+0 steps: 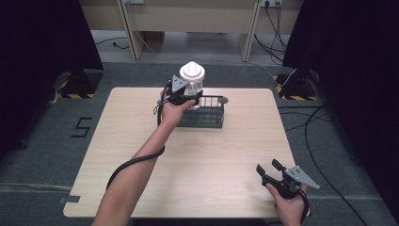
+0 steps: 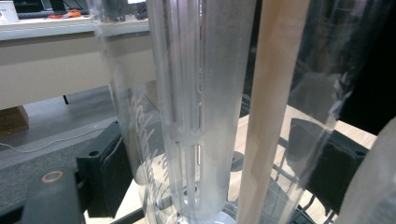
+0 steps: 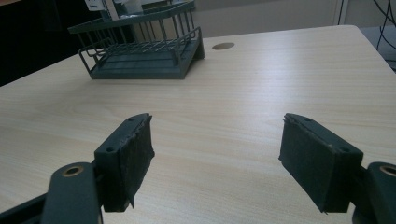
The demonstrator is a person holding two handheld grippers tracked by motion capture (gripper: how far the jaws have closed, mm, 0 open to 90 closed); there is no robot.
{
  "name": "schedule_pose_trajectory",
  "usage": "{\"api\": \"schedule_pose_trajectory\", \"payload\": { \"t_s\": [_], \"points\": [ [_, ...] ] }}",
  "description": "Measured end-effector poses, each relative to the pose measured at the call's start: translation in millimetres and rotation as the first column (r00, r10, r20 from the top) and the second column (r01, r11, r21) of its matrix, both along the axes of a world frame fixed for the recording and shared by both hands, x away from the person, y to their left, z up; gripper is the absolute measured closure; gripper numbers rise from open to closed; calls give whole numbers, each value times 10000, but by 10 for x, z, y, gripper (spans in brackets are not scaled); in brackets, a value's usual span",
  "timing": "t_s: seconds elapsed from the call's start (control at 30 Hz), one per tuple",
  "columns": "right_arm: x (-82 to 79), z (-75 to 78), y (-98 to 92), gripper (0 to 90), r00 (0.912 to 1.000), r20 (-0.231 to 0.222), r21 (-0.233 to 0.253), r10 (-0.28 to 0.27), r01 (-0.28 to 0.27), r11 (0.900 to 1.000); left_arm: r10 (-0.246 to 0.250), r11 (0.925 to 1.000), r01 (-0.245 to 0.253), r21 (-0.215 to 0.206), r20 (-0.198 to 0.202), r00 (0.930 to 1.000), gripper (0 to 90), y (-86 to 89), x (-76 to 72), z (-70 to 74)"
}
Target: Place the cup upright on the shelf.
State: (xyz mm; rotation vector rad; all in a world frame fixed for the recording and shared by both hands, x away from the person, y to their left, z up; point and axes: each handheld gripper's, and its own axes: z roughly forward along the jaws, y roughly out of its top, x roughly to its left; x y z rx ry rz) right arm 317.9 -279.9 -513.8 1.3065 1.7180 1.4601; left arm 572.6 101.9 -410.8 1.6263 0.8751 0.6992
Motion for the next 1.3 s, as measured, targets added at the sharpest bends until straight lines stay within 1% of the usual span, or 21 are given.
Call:
{"api": "schedule_pose_trajectory", "payload": {
  "t_s": [0.2, 0.5, 0.7, 0.9, 1.03, 1.17, 1.3],
  "points": [
    [-3, 0, -1, 261, 10000, -5, 21, 2, -2, 10000, 114, 9999, -114, 28, -221, 9997, 175, -42, 8, -75],
    [-5, 0, -4, 261, 10000, 2, 37, 1, -1, 10000, 108, 9999, -105, 72, -421, 9991, 174, -114, 2, -165],
    [-6, 0, -4, 261, 10000, -8, 48, 11, -11, 10000, 210, 9997, -205, 104, -516, 9984, 174, -135, -5, -210],
    [-8, 1, -2, 261, 10000, -14, 37, 13, -13, 10000, 199, 9996, -188, 188, -588, 9981, 174, -159, -10, -251],
    [-10, 1, -1, 261, 10000, -12, 42, 6, -6, 10000, 260, 9996, -251, 150, -607, 9978, 173, -161, -14, -276],
    [-9, 1, -2, 261, 10000, -27, 38, 22, -22, 10000, 307, 9991, -286, 317, -675, 9973, 173, -163, -18, -303],
    [-11, 1, -1, 261, 10000, -15, 38, 9, -9, 10000, 308, 9990, -281, 336, -815, 9962, 172, -161, -19, -349]
  ]
}}
